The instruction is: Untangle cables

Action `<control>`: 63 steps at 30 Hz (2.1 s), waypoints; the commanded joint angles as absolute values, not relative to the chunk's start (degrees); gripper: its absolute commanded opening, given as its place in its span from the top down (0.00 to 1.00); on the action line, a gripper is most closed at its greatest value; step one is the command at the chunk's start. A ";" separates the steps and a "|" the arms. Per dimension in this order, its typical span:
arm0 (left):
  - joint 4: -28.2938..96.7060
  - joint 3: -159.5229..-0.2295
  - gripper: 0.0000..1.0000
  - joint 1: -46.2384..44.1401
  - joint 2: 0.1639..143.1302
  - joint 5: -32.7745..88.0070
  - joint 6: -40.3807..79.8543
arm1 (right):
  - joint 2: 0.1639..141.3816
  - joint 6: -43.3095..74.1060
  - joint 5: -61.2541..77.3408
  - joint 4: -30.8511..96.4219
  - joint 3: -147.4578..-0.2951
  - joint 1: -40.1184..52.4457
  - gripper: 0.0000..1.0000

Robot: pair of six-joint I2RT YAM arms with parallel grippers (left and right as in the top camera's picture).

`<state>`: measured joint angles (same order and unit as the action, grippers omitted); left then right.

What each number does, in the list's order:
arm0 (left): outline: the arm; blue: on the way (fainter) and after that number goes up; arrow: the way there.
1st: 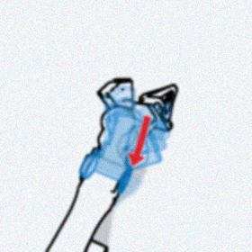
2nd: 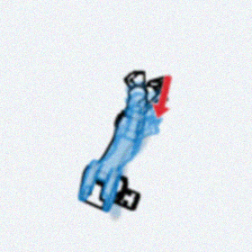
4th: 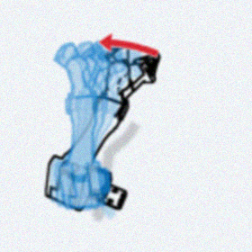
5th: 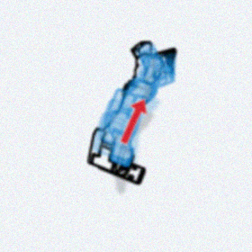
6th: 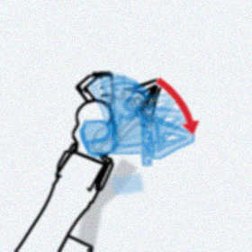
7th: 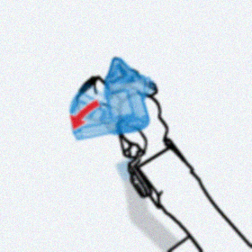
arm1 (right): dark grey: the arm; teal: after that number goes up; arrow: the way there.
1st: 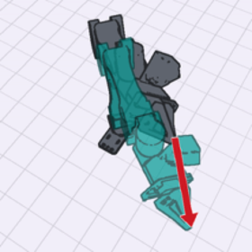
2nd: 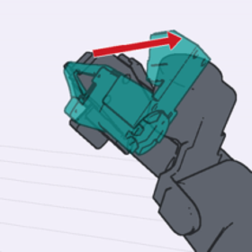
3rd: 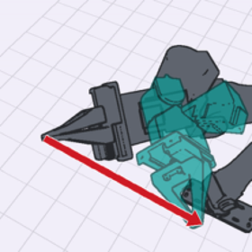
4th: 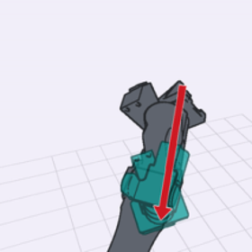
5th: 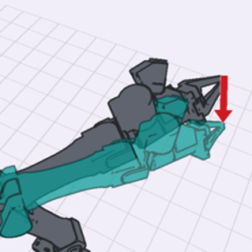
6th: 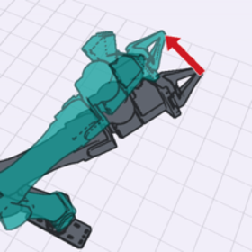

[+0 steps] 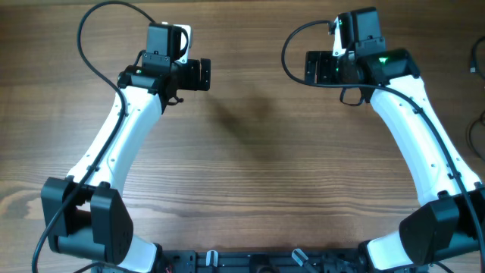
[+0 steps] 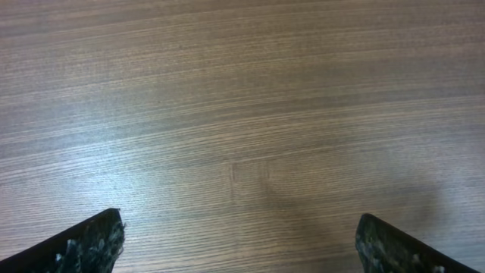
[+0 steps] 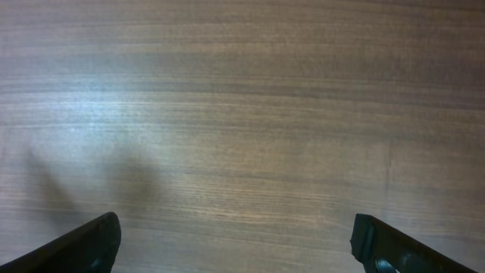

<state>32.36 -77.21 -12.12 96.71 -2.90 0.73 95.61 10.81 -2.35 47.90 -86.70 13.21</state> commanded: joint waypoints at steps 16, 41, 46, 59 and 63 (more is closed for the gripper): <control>31.70 -77.58 0.00 -12.21 97.51 -4.16 0.01 | 96.25 11.07 -0.78 47.40 -86.59 13.32 0.00; 32.23 -77.58 0.00 -12.21 97.51 -4.16 0.03 | 96.25 11.07 -0.78 47.37 -86.59 13.34 0.00; 32.80 -77.58 0.00 -12.21 97.51 -4.16 0.03 | 96.25 11.07 -0.78 47.37 -86.59 13.32 0.00; 30.57 -77.56 0.00 -12.05 96.60 -4.25 1.58 | 96.25 11.07 -0.78 47.37 -86.59 13.34 0.00; 30.35 -77.56 0.00 -12.05 95.20 -5.48 3.73 | 96.25 11.07 -0.78 47.37 -86.59 13.32 0.00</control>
